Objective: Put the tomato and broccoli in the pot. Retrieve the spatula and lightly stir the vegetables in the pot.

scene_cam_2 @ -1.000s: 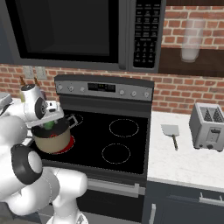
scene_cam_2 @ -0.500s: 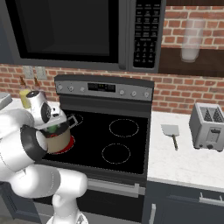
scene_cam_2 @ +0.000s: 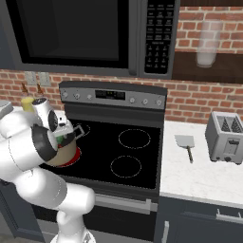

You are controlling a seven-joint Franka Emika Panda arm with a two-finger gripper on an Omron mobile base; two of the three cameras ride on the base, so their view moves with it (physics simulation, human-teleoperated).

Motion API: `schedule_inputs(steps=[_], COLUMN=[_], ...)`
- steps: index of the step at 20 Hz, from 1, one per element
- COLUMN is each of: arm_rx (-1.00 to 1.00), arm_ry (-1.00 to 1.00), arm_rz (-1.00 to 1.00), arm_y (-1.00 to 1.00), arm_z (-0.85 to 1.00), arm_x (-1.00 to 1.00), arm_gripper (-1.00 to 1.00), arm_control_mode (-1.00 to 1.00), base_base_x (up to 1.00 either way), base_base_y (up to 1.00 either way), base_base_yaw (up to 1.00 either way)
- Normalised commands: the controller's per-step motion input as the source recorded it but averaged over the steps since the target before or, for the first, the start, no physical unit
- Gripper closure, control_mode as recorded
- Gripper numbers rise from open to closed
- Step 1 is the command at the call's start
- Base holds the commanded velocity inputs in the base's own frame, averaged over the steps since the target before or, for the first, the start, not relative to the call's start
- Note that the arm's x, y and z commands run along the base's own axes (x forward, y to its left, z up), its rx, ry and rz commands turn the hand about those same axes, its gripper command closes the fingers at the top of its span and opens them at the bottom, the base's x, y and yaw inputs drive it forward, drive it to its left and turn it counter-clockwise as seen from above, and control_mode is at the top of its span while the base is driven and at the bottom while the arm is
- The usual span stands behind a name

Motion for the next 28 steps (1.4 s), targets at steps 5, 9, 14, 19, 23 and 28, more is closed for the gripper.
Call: schedule_inputs(steps=[5,9,14,19,23,28], arm_rx=[0.00,0.00,0.00,0.00,0.00,0.01], arm_ry=[0.05,0.01,0.00,0.00,0.00,0.00], arm_rz=[0.00,0.00,-0.02,-0.08,-0.09,-0.09], arm_y=[0.01,0.00,0.00,0.00,0.00,-0.08], arm_z=[-0.04,0.00,0.03,0.19,0.43,0.71], arm_x=[0.00,0.00,0.00,-0.04,-0.11,-0.31], arm_gripper=[-1.00,-1.00,-1.00,-1.00,-1.00,-1.00], arm_control_mode=[-1.00,-1.00,-1.00,-1.00,-1.00,-1.00], base_base_x=[0.00,0.00,0.00,0.00,0.00,0.00], base_base_y=[0.00,0.00,0.00,0.00,0.00,0.00], base_base_yaw=[0.00,0.00,0.00,0.00,0.00,0.00])
